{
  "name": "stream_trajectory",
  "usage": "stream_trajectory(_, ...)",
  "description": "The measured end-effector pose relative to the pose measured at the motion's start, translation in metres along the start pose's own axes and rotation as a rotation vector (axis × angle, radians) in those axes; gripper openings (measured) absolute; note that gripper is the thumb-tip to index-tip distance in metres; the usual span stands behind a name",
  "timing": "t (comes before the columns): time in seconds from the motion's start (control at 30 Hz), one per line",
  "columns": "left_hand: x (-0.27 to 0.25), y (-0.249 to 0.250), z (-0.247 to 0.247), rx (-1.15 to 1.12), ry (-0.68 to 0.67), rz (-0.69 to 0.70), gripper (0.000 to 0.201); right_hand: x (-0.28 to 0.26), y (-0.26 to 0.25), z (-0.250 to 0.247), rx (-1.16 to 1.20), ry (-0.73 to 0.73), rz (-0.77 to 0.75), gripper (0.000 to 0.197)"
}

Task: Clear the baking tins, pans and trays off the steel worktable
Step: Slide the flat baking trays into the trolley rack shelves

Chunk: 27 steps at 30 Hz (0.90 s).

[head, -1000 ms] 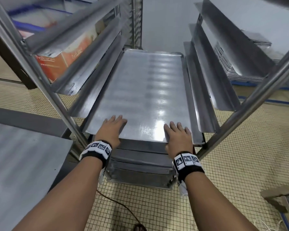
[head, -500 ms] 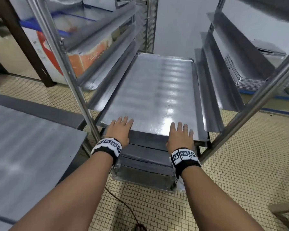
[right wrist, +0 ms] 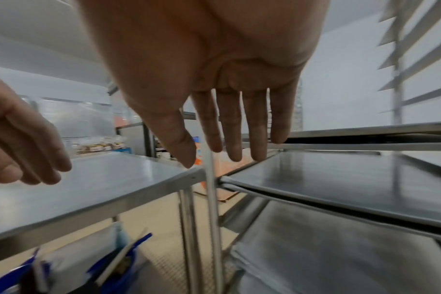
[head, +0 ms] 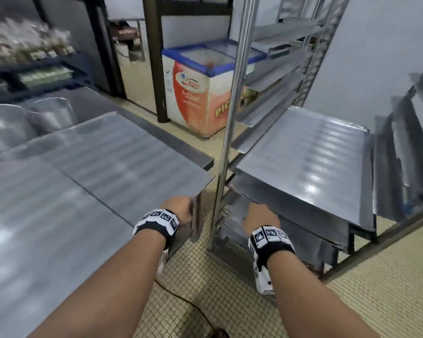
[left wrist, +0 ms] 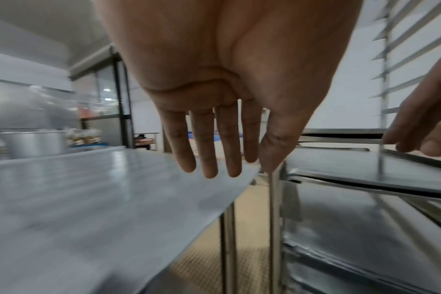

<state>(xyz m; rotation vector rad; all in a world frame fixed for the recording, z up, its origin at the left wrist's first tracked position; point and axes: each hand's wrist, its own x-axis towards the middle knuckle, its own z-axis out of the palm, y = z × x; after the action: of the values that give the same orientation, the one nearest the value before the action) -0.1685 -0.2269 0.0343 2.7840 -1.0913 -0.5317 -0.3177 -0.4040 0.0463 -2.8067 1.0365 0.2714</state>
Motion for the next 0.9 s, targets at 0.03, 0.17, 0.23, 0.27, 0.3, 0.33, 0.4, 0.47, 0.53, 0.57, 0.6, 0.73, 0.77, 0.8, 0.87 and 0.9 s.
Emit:
stream_trajectory(0.03,-0.014,-0.021,0.003,-0.023,0.011,-0.061,0.034,-0.007,-0.021,0.000,0.013,-0.029,-0.043,0.026)
stream_trajectory(0.17,-0.079,-0.106,0.022,-0.104,0.035,-0.331,0.046,-0.033,-0.105,0.011,0.014,-0.095,-0.217,0.027)
stream_trajectory(0.23,-0.115,-0.144,0.033,-0.147,0.038,-0.456,0.044,-0.044,-0.144,0.021,-0.016,-0.110,-0.317,0.028)
stream_trajectory(0.27,-0.134,-0.163,0.039,-0.164,0.048,-0.511,0.042,-0.049,-0.163,0.026,-0.031,-0.121,-0.373,0.029)
stream_trajectory(0.3,-0.153,-0.181,0.046,-0.182,0.058,-0.567,0.041,-0.055,-0.181,0.032,-0.046,-0.135,-0.425,0.029)
stream_trajectory(0.33,-0.172,-0.198,0.054,-0.204,0.067,-0.626,0.042,-0.060,-0.198,0.039,-0.059,-0.147,-0.477,0.028)
stream_trajectory(0.4,-0.210,-0.226,0.066,-0.240,0.074,-0.759,0.046,-0.071,-0.230,0.051,-0.080,-0.163,-0.550,0.031)
stream_trajectory(0.47,-0.244,-0.246,0.080,-0.266,0.085,-0.896,0.048,-0.080,-0.258,0.063,-0.088,-0.167,-0.595,0.034)
stream_trajectory(0.53,-0.275,-0.260,0.093,-0.289,0.068,-1.026,0.053,-0.086,-0.280,0.073,-0.086,-0.151,-0.631,0.035)
stream_trajectory(0.57,-0.290,-0.264,0.098,-0.302,0.054,-1.082,0.057,-0.087,-0.290,0.078,-0.087,-0.145,-0.641,0.036)
stream_trajectory(0.6,-0.302,-0.268,0.105,-0.324,0.040,-1.126,0.062,-0.087,-0.299,0.084,-0.086,-0.144,-0.643,0.038)
stream_trajectory(0.73,-0.331,-0.282,0.133,-0.443,0.050,-1.248,0.099,-0.082,-0.322,0.102,-0.079,-0.184,-0.548,0.052)
stream_trajectory(0.77,-0.334,-0.281,0.133,-0.476,0.073,-1.283,0.104,-0.079,-0.326,0.105,-0.064,-0.192,-0.512,0.054)
stream_trajectory(0.8,-0.336,-0.281,0.132,-0.501,0.094,-1.310,0.105,-0.075,-0.330,0.109,-0.044,-0.196,-0.479,0.057)
stream_trajectory(0.87,-0.336,-0.279,0.126,-0.529,0.129,-1.366,0.106,-0.068,-0.338,0.113,-0.012,-0.202,-0.421,0.061)
stream_trajectory(0.9,-0.335,-0.278,0.122,-0.545,0.140,-1.399,0.108,-0.063,-0.342,0.116,-0.002,-0.202,-0.398,0.064)
